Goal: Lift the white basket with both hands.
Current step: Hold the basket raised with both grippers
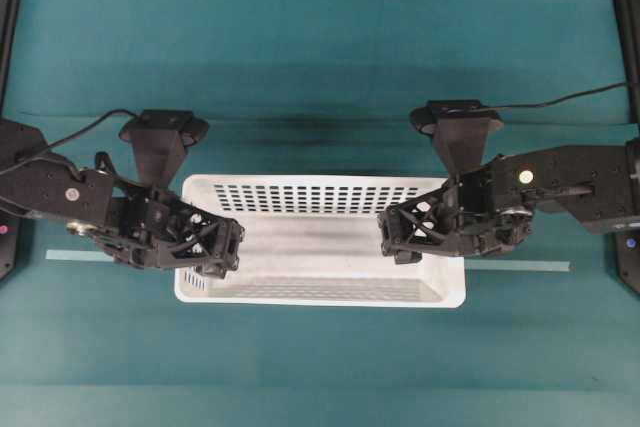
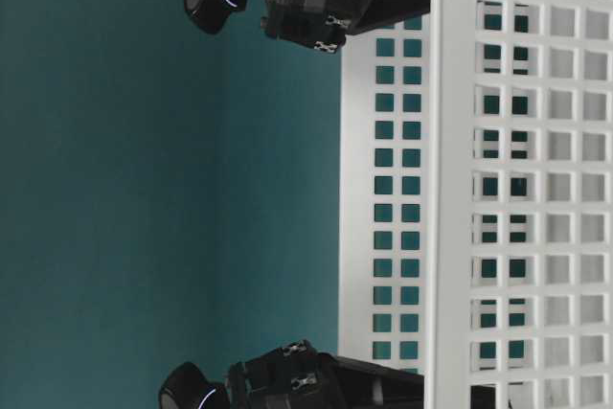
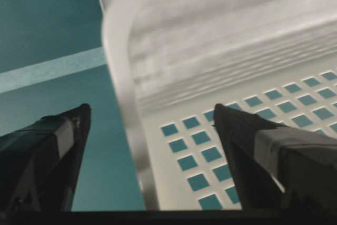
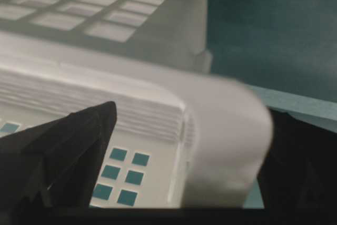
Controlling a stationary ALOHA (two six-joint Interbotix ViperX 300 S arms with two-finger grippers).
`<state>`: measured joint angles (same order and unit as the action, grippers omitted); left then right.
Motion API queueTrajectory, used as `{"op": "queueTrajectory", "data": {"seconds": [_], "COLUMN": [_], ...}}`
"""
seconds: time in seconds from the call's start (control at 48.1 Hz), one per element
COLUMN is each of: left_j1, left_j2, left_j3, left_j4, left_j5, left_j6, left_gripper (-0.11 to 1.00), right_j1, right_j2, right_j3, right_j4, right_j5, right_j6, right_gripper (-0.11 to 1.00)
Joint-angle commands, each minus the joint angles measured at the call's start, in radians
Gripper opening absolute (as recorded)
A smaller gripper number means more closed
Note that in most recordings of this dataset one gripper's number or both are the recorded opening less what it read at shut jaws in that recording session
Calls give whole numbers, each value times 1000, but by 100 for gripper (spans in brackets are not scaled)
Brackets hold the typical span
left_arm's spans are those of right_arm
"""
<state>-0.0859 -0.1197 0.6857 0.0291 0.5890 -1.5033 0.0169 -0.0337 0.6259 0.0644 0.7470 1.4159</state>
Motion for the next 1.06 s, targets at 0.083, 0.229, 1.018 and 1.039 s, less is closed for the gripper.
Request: {"op": "queueTrajectory", "data": {"seconds": [0.083, 0.229, 1.018, 1.039], "left_j1": [11, 23, 109, 109], "left_j2": [-52, -94, -572, -580], "left_j3": [-11, -8, 32, 34], "left_j4": [3, 3, 2, 3], "left_j5": [2, 2, 114, 112], "left_j6": [-2, 0, -2, -2], "left_gripper": [93, 93, 93, 93], "right_j1": [-15, -29, -101, -103], "right_j2": [-61, -110, -360, -365], "right_j3": [-26, -46, -83, -83], "right_j4": [25, 25, 41, 41], "right_j5": [64, 110, 126, 114], "right_j6": [2, 2, -29, -37], "right_gripper": [96, 96, 95, 95]}}
